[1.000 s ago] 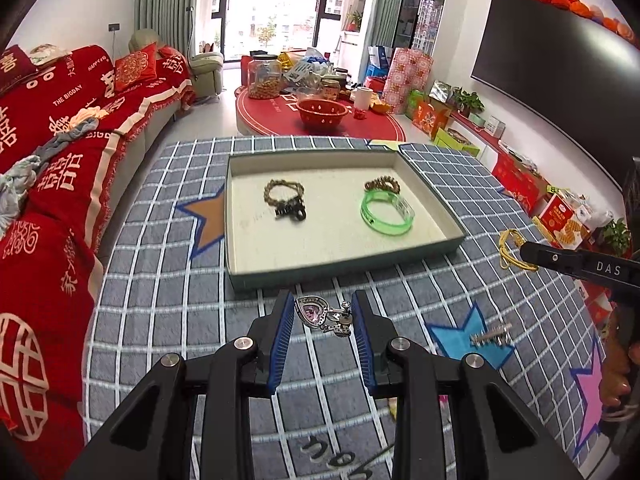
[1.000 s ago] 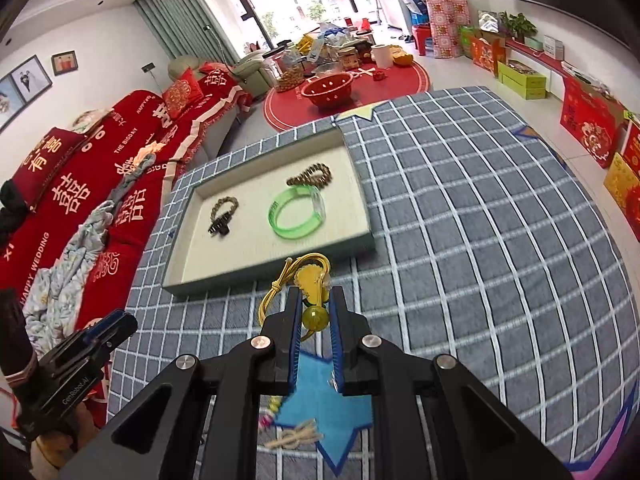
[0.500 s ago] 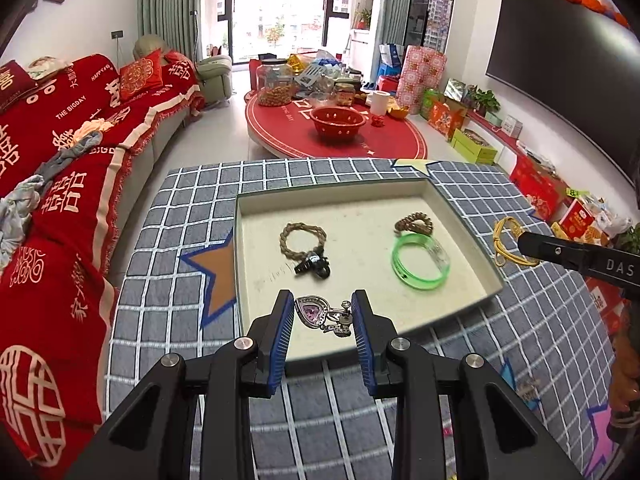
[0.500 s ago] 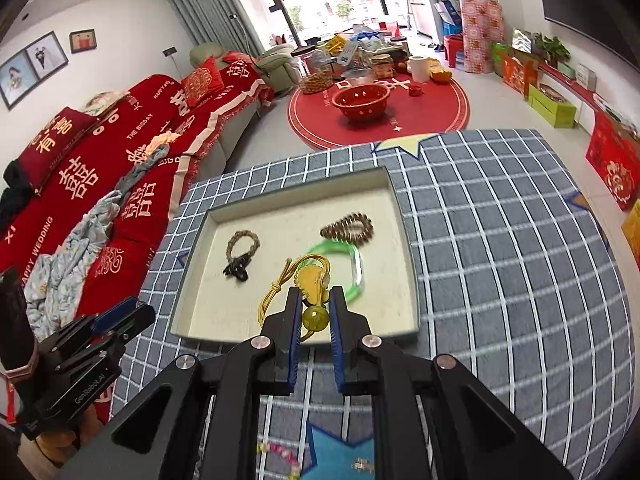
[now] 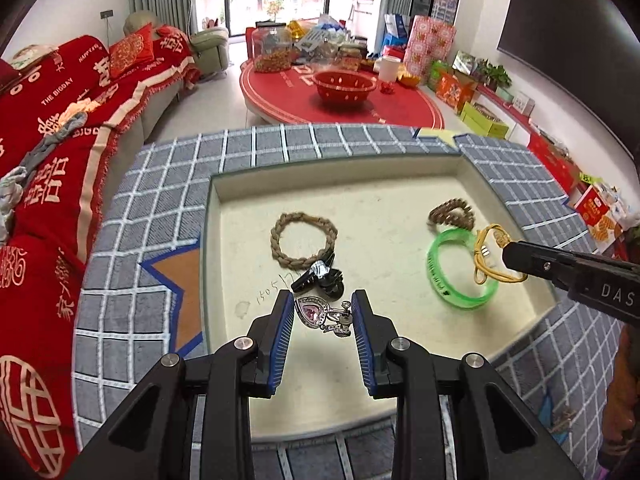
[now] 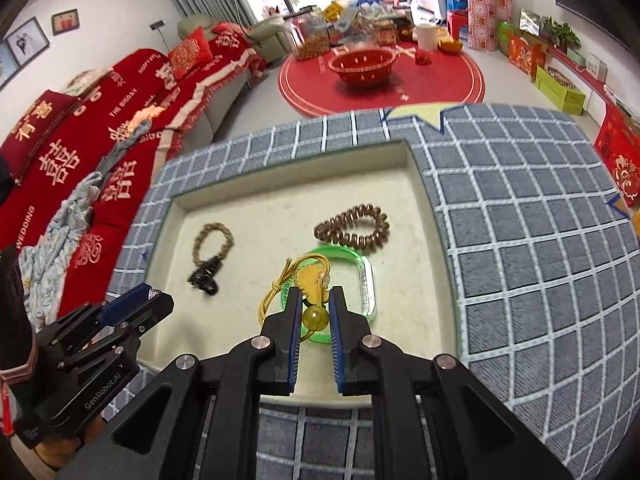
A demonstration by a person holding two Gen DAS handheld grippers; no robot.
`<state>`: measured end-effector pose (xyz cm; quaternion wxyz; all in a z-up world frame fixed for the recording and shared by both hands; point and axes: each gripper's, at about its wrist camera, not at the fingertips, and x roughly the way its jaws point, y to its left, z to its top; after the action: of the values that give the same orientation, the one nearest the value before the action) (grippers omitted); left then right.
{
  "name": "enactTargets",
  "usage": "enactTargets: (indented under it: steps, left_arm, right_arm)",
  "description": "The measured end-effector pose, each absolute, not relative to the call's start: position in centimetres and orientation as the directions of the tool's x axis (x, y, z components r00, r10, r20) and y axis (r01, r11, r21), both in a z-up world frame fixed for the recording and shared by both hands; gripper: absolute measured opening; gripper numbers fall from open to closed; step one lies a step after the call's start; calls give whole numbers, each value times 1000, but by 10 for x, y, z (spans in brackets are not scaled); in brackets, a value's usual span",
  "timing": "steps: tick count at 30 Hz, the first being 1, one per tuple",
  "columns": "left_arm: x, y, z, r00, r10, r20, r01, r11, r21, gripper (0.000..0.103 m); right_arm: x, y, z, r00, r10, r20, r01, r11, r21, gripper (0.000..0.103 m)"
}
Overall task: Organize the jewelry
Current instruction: 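Open the right tool over the green bangle while the left tool releases the keychain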
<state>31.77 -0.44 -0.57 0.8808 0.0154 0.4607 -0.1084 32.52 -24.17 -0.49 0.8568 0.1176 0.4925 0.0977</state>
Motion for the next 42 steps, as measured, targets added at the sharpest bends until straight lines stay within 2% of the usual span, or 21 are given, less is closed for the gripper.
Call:
enactTargets:
  steps: [7, 21, 24, 26, 27, 28, 36, 41, 42]
  left_arm:
    - [325, -8, -27, 525, -157, -837, 198, 978, -60, 43]
    - [324, -21, -39, 535, -87, -840, 208, 978, 32, 44]
    - [324, -24, -38, 537, -77, -840, 202, 979, 39, 44]
    - [322, -25, -37, 544, -72, -836, 199, 979, 45, 44]
    - [321, -24, -36, 548, -70, -834, 198, 979, 48, 44]
    - [320, -25, -34, 554, -66, -830, 197, 979, 53, 44]
    - [316, -24, -26, 570, -56, -820, 181, 982, 59, 44]
    - [314, -22, -20, 584, -57, -809, 178, 982, 59, 44]
    - [313, -22, -17, 589, -57, -806, 176, 983, 59, 47]
  right_arm:
    - [336, -235, -30, 467, 250, -848, -52, 965, 256, 14]
    - [340, -227, -44, 436, 213, -874, -56, 976, 210, 16]
    - [339, -227, -43, 432, 225, -874, -54, 973, 223, 22]
    - [338, -228, -40, 442, 234, -866, -48, 970, 238, 34]
    - [337, -229, -38, 452, 241, -859, -49, 968, 246, 45]
    - [336, -230, -35, 461, 247, -852, -51, 966, 253, 52]
    - [326, -234, -18, 500, 296, -814, -45, 947, 317, 59]
    - [313, -240, -9, 520, 303, -799, -27, 940, 340, 59]
    - [310, -242, -7, 523, 307, -795, -25, 938, 346, 59]
